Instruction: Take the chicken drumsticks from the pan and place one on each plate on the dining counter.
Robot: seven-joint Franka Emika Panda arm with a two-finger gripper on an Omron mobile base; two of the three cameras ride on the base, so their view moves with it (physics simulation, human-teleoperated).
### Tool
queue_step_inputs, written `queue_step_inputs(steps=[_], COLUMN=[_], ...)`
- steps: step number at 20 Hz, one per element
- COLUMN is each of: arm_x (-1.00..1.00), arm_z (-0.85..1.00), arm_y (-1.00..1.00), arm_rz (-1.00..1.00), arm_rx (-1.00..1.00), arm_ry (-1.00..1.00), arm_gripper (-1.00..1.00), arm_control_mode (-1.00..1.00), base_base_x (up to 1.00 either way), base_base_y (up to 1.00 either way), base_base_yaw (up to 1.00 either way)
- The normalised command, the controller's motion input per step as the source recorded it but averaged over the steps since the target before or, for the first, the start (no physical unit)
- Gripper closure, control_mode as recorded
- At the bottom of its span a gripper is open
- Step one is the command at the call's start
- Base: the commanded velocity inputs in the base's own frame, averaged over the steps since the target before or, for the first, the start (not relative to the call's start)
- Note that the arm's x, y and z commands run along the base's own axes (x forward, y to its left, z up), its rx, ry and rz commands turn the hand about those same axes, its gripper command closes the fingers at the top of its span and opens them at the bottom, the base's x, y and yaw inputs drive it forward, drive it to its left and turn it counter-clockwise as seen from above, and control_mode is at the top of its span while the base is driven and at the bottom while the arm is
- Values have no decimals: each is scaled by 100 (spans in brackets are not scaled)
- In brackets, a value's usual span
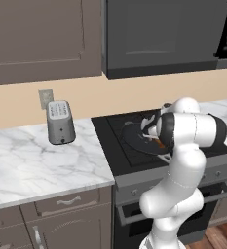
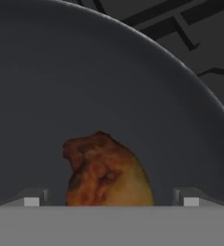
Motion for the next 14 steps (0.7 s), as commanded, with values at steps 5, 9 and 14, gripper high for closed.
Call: queue_step_inputs(steps=[5, 9, 14], arm_x=[5, 0, -1], arm_z=[-17, -6, -11], arm_y=[0, 3, 9], arm_rz=[0, 0, 0], arm_rx=[0, 0, 0], arm_ry=[0, 0, 4], arm_gripper=[-100, 100, 100], arm_control_mode=[-100, -100, -100], base_base_x=[0, 0, 0], base_base_y=[0, 0, 0], base_base_yaw=[0, 0, 0])
